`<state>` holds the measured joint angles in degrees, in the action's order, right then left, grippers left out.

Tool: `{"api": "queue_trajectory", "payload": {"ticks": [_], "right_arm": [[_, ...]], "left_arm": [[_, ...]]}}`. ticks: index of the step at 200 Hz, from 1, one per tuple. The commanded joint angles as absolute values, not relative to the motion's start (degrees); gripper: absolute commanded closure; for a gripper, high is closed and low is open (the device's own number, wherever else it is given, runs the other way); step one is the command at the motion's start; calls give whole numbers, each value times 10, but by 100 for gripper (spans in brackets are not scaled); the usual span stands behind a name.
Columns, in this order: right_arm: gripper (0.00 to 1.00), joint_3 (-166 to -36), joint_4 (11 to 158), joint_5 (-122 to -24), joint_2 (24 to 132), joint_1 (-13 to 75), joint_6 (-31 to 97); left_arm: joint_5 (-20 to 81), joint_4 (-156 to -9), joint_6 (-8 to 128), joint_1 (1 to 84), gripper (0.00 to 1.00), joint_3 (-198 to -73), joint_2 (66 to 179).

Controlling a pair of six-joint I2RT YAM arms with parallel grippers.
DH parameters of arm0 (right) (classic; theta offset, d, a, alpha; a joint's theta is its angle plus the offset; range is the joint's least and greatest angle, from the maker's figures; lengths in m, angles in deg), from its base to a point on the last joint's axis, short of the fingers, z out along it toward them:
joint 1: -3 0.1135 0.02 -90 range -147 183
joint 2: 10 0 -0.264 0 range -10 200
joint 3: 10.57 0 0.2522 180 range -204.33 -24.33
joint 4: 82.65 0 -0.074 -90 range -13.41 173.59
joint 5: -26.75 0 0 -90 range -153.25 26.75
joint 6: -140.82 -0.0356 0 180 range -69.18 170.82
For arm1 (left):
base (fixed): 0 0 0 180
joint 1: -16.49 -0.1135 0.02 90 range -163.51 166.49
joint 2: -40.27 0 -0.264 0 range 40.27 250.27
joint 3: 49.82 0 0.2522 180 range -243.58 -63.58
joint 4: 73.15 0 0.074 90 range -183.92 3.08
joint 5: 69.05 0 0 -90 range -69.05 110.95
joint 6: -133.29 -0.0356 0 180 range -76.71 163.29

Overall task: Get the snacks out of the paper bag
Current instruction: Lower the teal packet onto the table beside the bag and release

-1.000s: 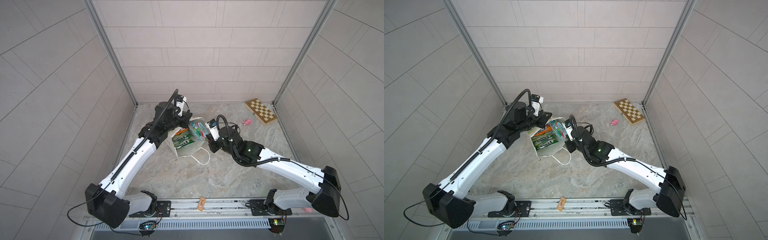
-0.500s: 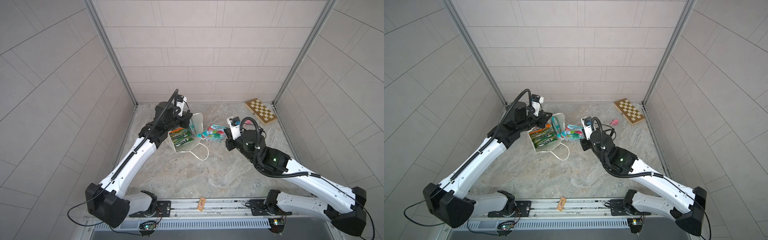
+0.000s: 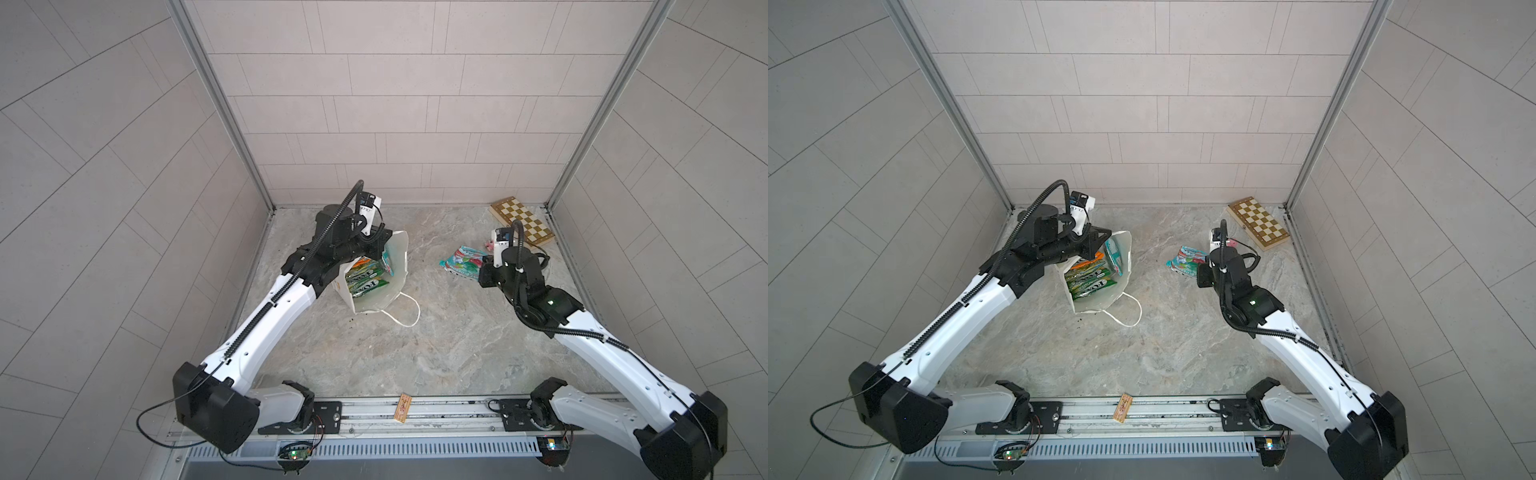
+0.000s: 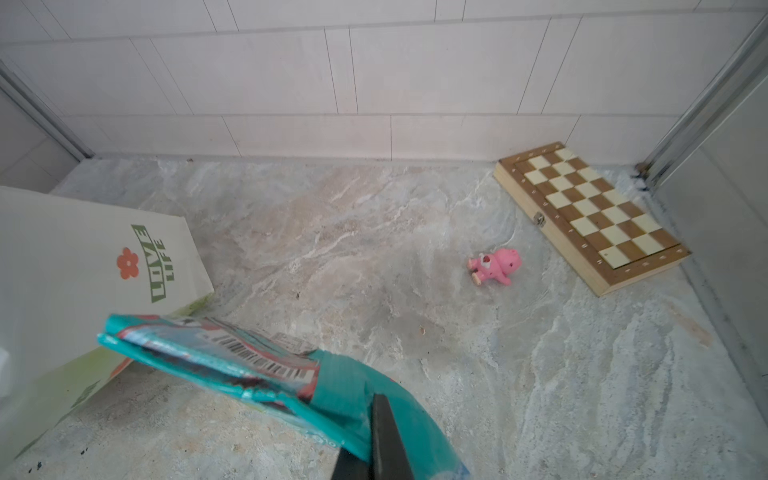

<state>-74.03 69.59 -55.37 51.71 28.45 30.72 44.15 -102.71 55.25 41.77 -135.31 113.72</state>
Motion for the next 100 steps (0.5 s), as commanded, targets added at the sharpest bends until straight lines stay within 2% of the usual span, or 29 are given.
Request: {"api": "queue_trajectory", "payload": {"ticks": [1, 65, 100], "right_arm": [[100, -749, 749, -642, 563, 267, 283], [100, -823, 871, -783, 773, 256, 213], [100, -896, 896, -820, 887, 245, 185]], "left_arm": [[452, -1021, 547, 423, 100, -1354, 1135], [453, -1021, 545, 426, 100, -1354, 1136], [454, -1021, 546, 428, 100, -1353, 1138]]}}
